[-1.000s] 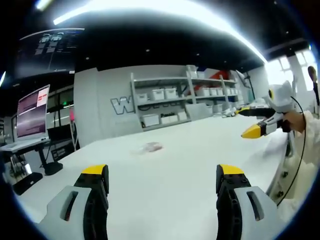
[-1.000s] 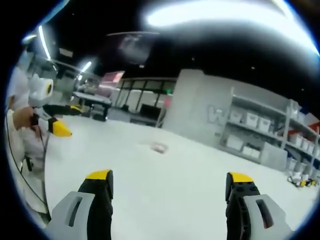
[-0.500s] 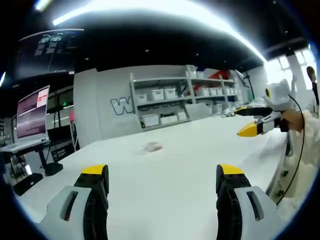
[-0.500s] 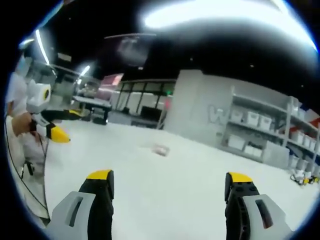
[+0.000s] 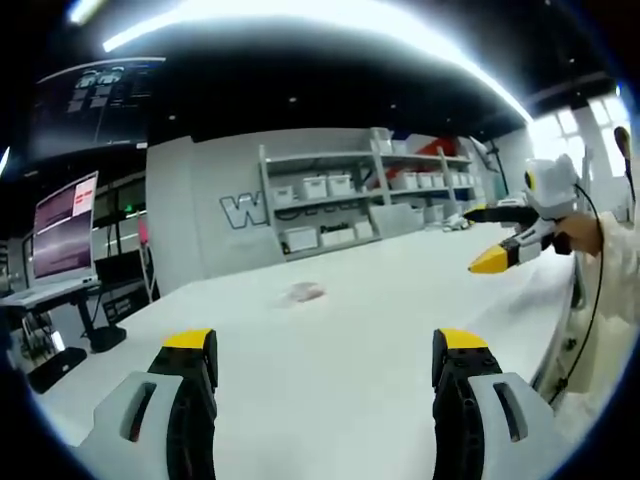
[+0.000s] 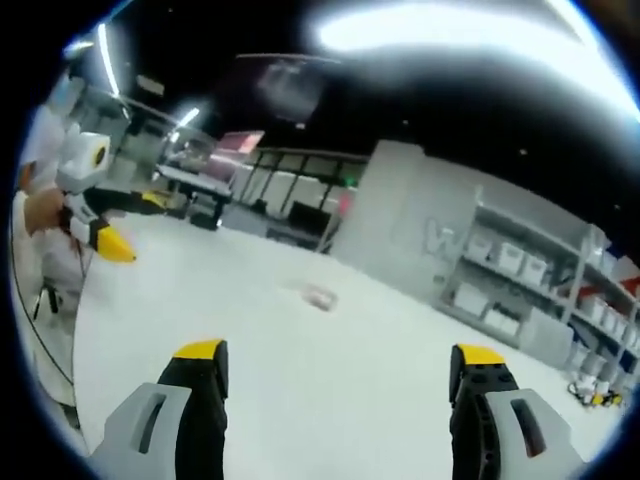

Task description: Open the resealable bag by pulling the two sides of the seal apart until the entire bag opening is separated and visibly accessible.

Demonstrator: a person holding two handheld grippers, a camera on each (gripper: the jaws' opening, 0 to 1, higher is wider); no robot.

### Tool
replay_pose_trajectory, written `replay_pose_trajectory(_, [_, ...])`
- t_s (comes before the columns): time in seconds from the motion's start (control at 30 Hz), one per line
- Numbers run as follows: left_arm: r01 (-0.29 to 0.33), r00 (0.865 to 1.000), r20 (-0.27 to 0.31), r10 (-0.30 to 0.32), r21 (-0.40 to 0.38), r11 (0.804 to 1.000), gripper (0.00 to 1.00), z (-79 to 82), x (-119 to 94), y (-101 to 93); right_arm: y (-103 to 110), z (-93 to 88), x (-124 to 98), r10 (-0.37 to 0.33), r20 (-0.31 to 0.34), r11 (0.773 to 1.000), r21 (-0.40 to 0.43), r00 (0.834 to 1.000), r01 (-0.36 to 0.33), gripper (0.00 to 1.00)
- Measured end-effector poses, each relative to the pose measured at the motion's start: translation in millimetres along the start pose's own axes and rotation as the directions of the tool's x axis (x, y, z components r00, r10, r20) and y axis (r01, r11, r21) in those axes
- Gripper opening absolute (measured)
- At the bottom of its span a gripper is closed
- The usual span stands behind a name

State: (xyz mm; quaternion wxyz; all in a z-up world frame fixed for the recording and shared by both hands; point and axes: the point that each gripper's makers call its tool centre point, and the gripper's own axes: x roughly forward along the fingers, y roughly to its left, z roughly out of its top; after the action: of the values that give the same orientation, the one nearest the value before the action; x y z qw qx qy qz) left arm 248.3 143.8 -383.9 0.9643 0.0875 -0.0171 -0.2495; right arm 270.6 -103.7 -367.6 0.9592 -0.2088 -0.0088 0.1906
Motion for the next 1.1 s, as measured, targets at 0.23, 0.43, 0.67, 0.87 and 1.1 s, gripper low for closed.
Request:
replay_pose_trajectory(0.23, [-0.002,1.0,-0.004,0.002,0.004,1.0,0.88,-0.8,0,0.0,4,5.3,4,0.031,0.003,0.999,-0.043,1.0,-0.031,0.94])
replay_pose_trajectory(0.43, [0.002,1.0,-0.006,-0.002,0.005,1.0,0.88,-1.9,0,-1.1,7,7.1,10,0.052,-0.002,0.996,-0.074,0.999,-0.052,0.95])
replay_pose_trajectory(0.67, [-0.001,1.0,-0.001,0.001,0.006,1.0,0.88,-0.7,-1,0.8,12,5.1,14,0.073,-0.017,0.994,-0.083,0.997,-0.074,0.95])
replay_pose_trajectory(0.87, [0.001,1.0,0.001,-0.001,0.007,1.0,0.88,-0.2,-1,-0.2,14,5.2,19,0.087,-0.026,0.991,-0.098,0.996,-0.089,0.95])
replay_pose_trajectory(1.1, [0.005,1.0,0.002,-0.005,0.006,1.0,0.88,0.0,0,-1.6,14,0.9,23,0.103,-0.043,0.99,-0.093,0.994,-0.106,0.94])
